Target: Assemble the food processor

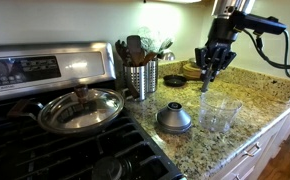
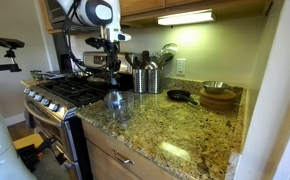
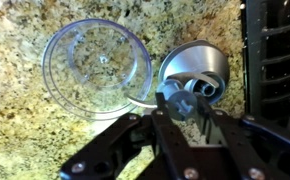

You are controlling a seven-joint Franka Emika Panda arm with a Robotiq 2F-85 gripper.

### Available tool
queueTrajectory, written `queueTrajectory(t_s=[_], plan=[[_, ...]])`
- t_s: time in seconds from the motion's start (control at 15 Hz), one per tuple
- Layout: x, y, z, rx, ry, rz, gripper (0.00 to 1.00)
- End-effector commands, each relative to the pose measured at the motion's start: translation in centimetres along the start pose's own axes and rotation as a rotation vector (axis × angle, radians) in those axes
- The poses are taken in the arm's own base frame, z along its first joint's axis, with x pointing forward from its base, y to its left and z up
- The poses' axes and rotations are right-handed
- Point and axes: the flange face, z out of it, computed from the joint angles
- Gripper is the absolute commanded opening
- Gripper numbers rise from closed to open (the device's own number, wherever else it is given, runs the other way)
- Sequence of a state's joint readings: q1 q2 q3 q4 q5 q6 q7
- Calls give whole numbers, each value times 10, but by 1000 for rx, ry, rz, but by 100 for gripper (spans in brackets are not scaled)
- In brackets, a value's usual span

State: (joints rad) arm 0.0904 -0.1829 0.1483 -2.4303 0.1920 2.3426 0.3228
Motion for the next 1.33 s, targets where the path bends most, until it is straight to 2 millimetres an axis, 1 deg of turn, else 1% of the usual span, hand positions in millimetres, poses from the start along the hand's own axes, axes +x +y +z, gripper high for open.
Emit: queueTrajectory(t_s=[0.0,0.27,0.53,0.8,1.27], plan=[[10,29,-3,-11,19,110,13],[12,53,6,-23,10,185,13],[10,71,27,-46,-22,238,13],[8,81,50,-53,-61,274,13],[14,88,88,-58,-80,287,13]])
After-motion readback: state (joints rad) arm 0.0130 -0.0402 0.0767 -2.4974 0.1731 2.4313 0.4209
